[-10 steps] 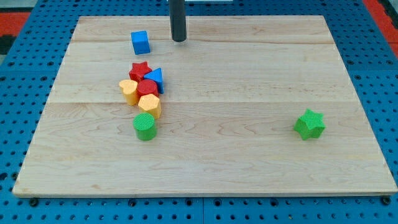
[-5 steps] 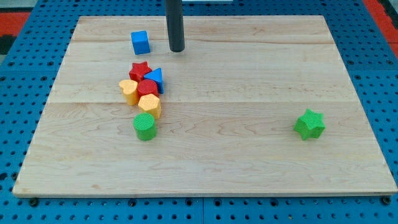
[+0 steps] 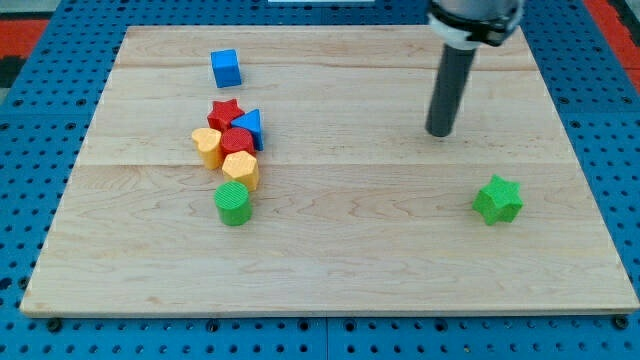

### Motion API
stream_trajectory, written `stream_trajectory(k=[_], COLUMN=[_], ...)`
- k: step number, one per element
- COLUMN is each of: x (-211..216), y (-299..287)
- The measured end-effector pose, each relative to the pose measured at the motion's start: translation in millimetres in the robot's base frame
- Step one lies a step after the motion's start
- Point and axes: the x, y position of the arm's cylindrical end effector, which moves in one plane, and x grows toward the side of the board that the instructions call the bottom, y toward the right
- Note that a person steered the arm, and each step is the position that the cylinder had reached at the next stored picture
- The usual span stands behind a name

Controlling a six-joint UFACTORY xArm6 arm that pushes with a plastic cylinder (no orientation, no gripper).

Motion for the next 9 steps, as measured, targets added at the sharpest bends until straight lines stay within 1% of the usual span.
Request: stream_trajectory(k=[1, 3, 7, 8, 9], x=[-23.5, -29.0, -28.6, -37.9, 29.4], y=[-23.3, -40.7, -40.3, -48.9, -75.4])
